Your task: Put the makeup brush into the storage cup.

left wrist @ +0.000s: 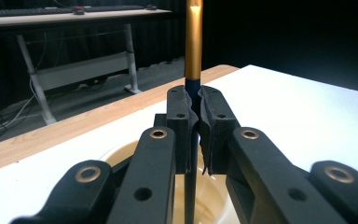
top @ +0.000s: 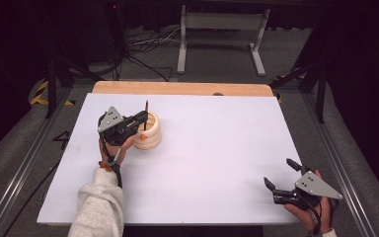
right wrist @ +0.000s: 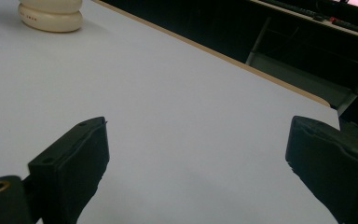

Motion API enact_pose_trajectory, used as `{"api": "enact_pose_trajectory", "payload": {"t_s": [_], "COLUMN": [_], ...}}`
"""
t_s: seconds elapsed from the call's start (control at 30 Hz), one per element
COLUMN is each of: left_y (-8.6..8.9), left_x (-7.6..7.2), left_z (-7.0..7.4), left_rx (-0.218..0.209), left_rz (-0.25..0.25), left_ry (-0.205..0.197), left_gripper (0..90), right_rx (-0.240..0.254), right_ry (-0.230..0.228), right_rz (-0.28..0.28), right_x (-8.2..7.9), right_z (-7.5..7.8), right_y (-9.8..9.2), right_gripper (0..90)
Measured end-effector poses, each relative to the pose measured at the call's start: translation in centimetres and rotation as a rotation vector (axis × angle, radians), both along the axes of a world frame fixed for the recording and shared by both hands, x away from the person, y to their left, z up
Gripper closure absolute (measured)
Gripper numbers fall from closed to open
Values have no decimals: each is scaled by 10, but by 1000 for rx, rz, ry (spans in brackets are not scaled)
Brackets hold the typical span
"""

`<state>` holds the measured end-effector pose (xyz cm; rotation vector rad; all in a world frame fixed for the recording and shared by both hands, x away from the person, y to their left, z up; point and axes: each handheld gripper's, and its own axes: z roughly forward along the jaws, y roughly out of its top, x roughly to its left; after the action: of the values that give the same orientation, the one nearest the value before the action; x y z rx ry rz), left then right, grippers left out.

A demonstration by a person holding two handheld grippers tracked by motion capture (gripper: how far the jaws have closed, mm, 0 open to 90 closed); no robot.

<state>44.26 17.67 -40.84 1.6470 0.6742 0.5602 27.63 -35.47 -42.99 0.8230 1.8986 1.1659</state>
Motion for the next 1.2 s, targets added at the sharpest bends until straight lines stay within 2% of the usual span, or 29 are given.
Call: {"api": "enact_pose_trajectory", "payload": {"t_s": [0.13, 0.27, 0.67, 0.93, 1.2], "left_y": [1, 1, 3, 2, 2], "left_x": [-3, -6, -7, -6, -7], "left_z": [-3, -4, -6, -5, -4], "left_rx": [-2, 14, -4, 20, 22], "left_rz": [-6, -9, -5, 5, 10], "left_ry": [4, 6, 21, 14, 13], "left_gripper": [835, 835, 834, 833, 831], "right_rx": [0, 0, -4, -8, -12], "right_ry": [-1, 0, -1, 1, 3], "right_rz": [0, 0, 2, 5, 6], "right_x": [0, 0, 0, 0, 0], "right_z": [0, 0, 0, 0, 0], "right_y": [0, 0, 0, 0, 1], "right_gripper": [68, 69, 69, 69, 69]}}
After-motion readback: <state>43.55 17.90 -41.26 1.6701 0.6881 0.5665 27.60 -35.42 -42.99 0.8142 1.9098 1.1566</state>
